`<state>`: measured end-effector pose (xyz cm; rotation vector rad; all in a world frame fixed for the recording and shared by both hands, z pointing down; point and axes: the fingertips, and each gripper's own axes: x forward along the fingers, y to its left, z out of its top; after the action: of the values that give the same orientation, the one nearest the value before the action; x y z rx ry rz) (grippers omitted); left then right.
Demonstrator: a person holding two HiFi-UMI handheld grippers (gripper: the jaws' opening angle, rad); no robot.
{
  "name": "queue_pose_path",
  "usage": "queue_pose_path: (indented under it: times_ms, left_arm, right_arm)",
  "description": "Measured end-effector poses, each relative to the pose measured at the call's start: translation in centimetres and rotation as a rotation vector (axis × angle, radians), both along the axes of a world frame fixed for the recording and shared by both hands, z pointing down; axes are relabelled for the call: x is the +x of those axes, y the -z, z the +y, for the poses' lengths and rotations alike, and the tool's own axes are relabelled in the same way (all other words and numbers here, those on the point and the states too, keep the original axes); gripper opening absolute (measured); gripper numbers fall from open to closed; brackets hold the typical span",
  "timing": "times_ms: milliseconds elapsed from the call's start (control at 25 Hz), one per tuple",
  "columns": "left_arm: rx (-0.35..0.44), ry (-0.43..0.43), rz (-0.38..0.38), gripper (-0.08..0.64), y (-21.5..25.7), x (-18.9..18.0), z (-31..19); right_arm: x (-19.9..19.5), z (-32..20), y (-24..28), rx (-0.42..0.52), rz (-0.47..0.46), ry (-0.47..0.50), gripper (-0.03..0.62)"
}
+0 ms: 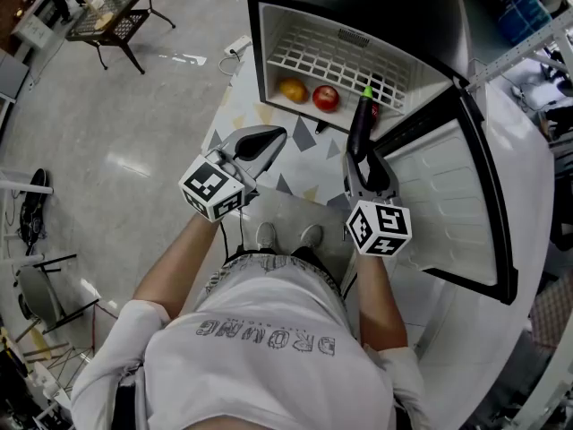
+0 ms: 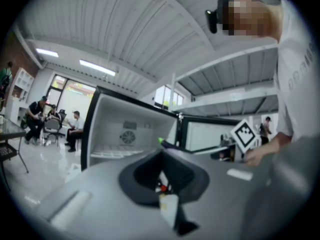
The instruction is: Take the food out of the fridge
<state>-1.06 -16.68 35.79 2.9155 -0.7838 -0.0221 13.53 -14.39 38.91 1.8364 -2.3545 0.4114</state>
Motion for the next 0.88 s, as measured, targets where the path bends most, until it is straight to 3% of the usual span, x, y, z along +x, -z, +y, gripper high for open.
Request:
queue_pose_path:
  times_ms: [880]
  left_arm:
    - [-0.025,0.0,0.011,0.008,-0.48,0.12,-0.57]
  right_arm:
    - [-0.4,-0.65,1.04,0.011,-0.019,0.02,0.17]
